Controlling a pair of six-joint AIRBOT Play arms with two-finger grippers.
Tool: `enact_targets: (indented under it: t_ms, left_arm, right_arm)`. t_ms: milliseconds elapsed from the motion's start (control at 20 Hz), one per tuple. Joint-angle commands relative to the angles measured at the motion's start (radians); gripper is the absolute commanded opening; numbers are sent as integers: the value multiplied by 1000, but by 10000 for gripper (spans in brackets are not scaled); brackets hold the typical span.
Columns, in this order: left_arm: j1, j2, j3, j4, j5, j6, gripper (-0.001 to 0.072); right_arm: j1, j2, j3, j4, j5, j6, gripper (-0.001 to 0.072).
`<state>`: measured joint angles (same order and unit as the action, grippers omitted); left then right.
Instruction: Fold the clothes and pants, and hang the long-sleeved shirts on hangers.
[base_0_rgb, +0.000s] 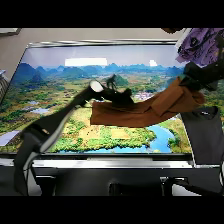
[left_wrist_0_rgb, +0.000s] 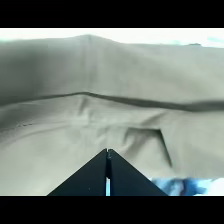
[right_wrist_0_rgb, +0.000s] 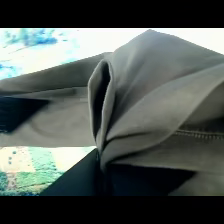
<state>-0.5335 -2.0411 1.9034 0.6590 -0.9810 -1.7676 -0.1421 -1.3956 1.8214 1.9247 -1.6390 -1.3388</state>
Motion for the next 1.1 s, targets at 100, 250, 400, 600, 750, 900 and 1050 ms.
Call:
enact_targets:
  t_ms: [100,250,400,600,750,900,1050]
  left_arm:
    - [235,262,1,476,-265,-36,11]
    - [365,378,1,573,-321,-36,12]
    - [488,454,1,581,-351,-36,13]
    - [602,492,1,581,-390,-36,13]
    - [645,492,0,581,-418,-35,13]
    - [657,492,0,588,-418,-28,13]
    - [657,492,0,588,-418,-28,13]
  right_arm:
    - [242,-33,0,-107,63,178,24]
    - [397,-86,0,-142,101,282,24]
    - [531,-145,0,-178,168,401,24]
    - [656,-227,1,-177,273,521,24]
    - [715,-278,1,-151,356,584,24]
    - [748,-314,1,-121,410,631,24]
    - [760,-332,1,-85,471,652,24]
